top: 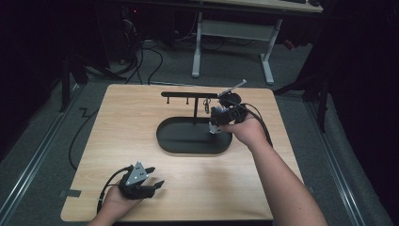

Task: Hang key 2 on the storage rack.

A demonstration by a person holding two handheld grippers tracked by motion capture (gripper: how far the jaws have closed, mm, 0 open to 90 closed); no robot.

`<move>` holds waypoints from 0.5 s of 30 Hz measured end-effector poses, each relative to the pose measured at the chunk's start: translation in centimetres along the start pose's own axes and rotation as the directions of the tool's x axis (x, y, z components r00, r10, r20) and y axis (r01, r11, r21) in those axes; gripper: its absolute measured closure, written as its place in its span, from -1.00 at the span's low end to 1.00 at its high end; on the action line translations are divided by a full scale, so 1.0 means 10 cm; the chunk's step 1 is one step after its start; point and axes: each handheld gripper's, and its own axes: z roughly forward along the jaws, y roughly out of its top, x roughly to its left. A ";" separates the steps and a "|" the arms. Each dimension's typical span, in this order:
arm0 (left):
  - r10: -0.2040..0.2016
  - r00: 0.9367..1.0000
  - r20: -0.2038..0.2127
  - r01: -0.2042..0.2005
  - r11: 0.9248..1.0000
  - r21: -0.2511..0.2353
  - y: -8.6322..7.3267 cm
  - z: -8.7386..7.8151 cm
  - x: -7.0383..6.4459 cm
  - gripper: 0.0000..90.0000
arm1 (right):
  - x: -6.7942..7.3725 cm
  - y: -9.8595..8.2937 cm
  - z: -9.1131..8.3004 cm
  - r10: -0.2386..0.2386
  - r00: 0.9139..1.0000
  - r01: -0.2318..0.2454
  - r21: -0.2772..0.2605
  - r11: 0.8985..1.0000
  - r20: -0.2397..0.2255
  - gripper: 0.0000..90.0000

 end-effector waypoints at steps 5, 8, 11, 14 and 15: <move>-0.002 1.000 0.004 0.002 1.000 -0.007 0.00 0.00 0.00 -0.13 | -0.03 -0.15 0.07 0.002 1.000 -0.002 -0.021 1.000 0.010 -0.11; 0.001 1.000 0.005 -0.001 1.000 -0.004 0.00 0.00 -0.01 -0.13 | -0.04 -0.28 0.14 0.007 1.000 -0.007 -0.019 1.000 0.007 -0.15; 0.003 1.000 0.005 -0.003 1.000 0.001 0.00 0.01 -0.01 -0.13 | -0.06 -0.40 0.20 0.014 1.000 -0.014 -0.019 1.000 0.006 -0.16; 0.005 1.000 0.007 -0.005 1.000 0.005 0.00 0.01 -0.02 -0.13 | -0.07 -0.51 0.26 0.030 1.000 -0.030 -0.018 0.999 -0.007 -0.17; 0.004 1.000 0.008 -0.004 1.000 0.005 0.00 0.01 -0.02 -0.13 | -0.08 -0.58 0.28 0.031 0.999 -0.031 -0.025 0.999 -0.013 -0.16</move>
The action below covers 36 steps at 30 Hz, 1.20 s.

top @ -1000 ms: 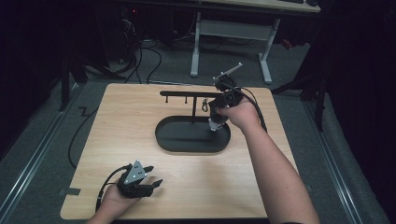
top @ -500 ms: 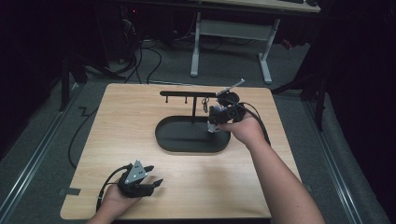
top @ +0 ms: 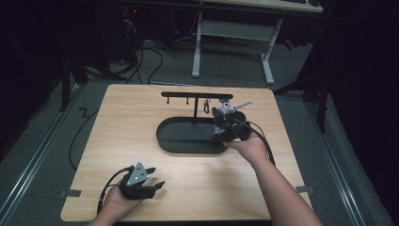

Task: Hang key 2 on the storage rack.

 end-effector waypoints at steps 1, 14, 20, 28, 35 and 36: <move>-0.001 1.000 0.001 0.001 1.000 -0.001 0.00 0.00 0.00 -0.13 | 0.00 -0.03 0.01 0.009 1.000 -0.009 -0.002 1.000 -0.002 -0.17; -0.007 1.000 0.006 0.007 1.000 -0.003 0.00 0.01 -0.01 -0.14 | -0.09 -0.87 0.03 0.012 0.995 0.001 -0.129 0.992 0.095 -0.22; -0.032 0.999 0.002 0.032 0.999 -0.015 -0.01 -0.01 0.02 -0.14 | -0.11 -1.39 -0.03 0.026 0.994 -0.003 -0.207 0.978 0.108 -0.24; -0.082 0.997 -0.003 0.082 0.996 -0.033 -0.01 -0.09 0.00 -0.14 | -0.05 -2.05 -0.17 0.082 0.990 -0.037 -0.339 0.940 0.118 -0.39; -0.044 0.999 -0.018 0.043 0.999 -0.012 0.03 0.03 -0.12 -0.18 | 0.06 -2.20 -0.19 0.062 0.988 -0.005 -0.370 0.929 0.144 -0.63; -0.045 0.999 -0.015 0.045 0.999 -0.007 0.03 0.04 -0.12 -0.18 | 0.05 -2.19 -0.18 0.057 0.987 0.002 -0.368 0.930 0.149 -0.63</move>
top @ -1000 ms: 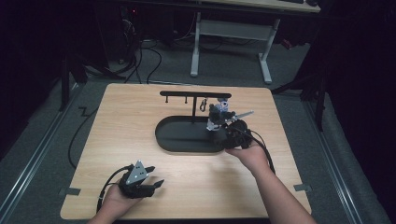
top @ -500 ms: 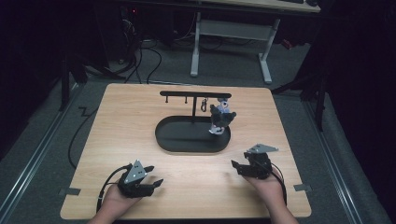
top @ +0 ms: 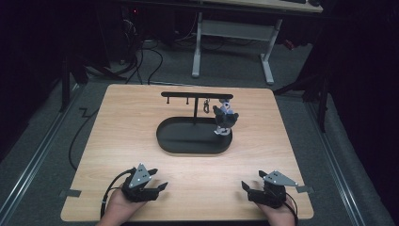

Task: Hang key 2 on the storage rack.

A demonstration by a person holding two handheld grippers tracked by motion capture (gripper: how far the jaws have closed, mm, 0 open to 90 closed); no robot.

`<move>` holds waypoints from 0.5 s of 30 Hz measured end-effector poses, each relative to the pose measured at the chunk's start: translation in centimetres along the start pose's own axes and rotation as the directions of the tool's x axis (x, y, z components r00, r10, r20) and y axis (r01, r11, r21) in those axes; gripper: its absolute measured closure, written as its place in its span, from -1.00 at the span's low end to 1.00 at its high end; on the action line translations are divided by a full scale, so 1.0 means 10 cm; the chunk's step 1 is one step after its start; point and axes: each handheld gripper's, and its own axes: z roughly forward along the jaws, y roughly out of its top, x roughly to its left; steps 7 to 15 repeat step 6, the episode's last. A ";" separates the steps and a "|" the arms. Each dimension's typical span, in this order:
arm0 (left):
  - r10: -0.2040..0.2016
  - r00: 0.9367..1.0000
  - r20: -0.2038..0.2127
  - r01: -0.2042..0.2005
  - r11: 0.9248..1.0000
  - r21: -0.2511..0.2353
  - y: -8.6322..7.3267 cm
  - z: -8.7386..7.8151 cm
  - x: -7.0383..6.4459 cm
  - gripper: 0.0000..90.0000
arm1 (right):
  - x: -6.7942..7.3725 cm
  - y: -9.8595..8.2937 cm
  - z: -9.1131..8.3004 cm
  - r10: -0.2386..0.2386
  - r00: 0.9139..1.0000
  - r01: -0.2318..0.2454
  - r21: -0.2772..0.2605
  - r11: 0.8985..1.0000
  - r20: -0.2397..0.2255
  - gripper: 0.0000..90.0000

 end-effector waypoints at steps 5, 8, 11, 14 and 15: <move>0.003 1.000 0.010 -0.003 1.000 -0.009 0.00 -0.02 0.00 -0.18 | -0.02 -0.01 0.06 0.025 1.000 -0.024 0.014 1.000 -0.008 -0.62; 0.003 1.000 0.010 -0.002 1.000 -0.011 0.00 -0.03 0.01 -0.18 | -0.01 -0.01 0.07 0.025 1.000 -0.025 0.019 1.000 -0.007 -0.62; 0.003 1.000 0.010 -0.002 1.000 -0.011 0.00 -0.03 0.01 -0.18 | -0.01 -0.01 0.07 0.025 1.000 -0.025 0.019 1.000 -0.007 -0.62; 0.003 1.000 0.010 -0.002 1.000 -0.011 0.00 -0.03 0.01 -0.18 | -0.01 -0.01 0.07 0.025 1.000 -0.025 0.019 1.000 -0.007 -0.62; 0.003 1.000 0.010 -0.002 1.000 -0.011 0.00 -0.03 0.01 -0.18 | -0.01 -0.01 0.07 0.025 1.000 -0.025 0.019 1.000 -0.007 -0.62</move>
